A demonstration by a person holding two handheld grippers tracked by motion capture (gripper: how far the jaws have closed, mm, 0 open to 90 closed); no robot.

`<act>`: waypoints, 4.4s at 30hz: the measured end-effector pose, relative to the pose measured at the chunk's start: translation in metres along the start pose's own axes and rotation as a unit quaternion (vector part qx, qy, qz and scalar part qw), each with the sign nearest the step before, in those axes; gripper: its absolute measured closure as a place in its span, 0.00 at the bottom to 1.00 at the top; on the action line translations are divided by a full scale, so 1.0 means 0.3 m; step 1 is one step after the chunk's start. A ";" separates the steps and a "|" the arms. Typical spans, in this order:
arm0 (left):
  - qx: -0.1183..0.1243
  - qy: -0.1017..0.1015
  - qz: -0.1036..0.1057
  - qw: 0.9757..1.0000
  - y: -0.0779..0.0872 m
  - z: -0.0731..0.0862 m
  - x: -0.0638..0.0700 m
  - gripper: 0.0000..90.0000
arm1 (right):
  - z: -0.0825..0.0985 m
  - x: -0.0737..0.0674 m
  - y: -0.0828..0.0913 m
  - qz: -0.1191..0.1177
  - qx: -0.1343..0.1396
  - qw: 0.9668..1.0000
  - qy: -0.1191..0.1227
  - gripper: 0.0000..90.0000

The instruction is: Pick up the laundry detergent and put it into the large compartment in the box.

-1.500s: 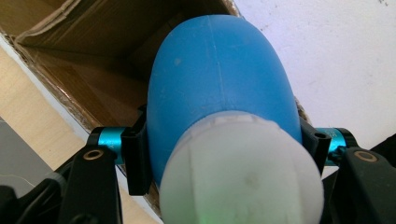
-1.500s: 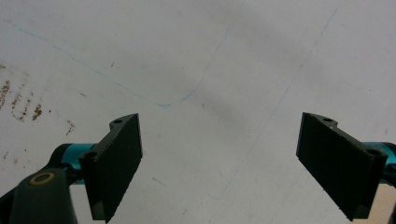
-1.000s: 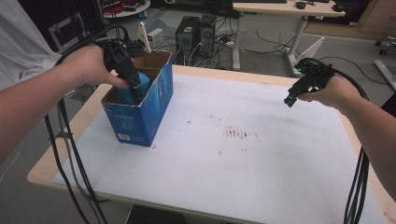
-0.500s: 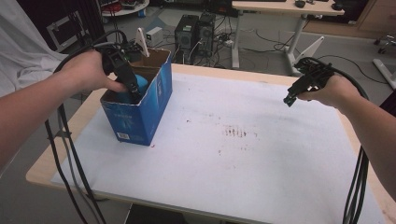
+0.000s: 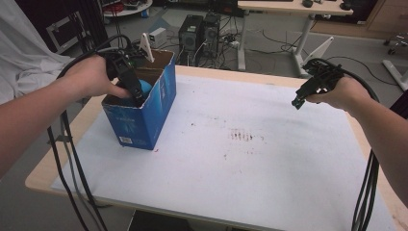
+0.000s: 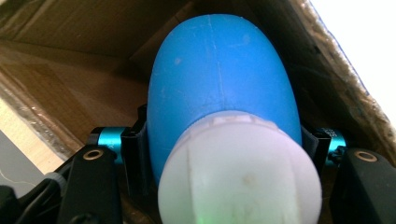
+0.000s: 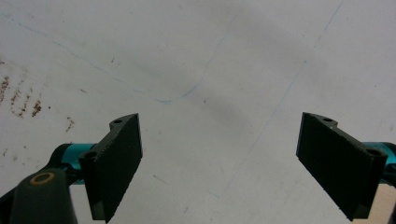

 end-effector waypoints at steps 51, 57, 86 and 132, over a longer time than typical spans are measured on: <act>-0.023 -0.009 0.007 1.000 -0.010 -0.018 -0.008 0.38 | 0.000 0.002 -0.006 -0.006 -0.001 1.000 0.000 0.15; -0.025 -0.013 0.007 1.000 -0.012 -0.019 -0.006 0.36 | 0.001 0.003 -0.005 -0.005 -0.001 1.000 -0.002 0.15; -0.036 -0.056 0.006 0.998 0.004 -0.014 0.004 0.28 | 0.003 0.003 -0.002 -0.008 0.001 1.000 0.001 0.15; 0.009 -0.128 -0.024 0.991 0.272 -0.067 0.068 0.23 | 0.012 0.004 0.016 -0.014 0.009 1.000 -0.005 0.15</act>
Point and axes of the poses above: each handheld gripper's, and its own axes: y roughly backward along the jaws, z roughly out of its underside, x roughly to its right, the point moved 2 cm from there along -y, roughly forward along the jaws, and after that the axes turned 3 degrees about -x, right-handed, at the moved point
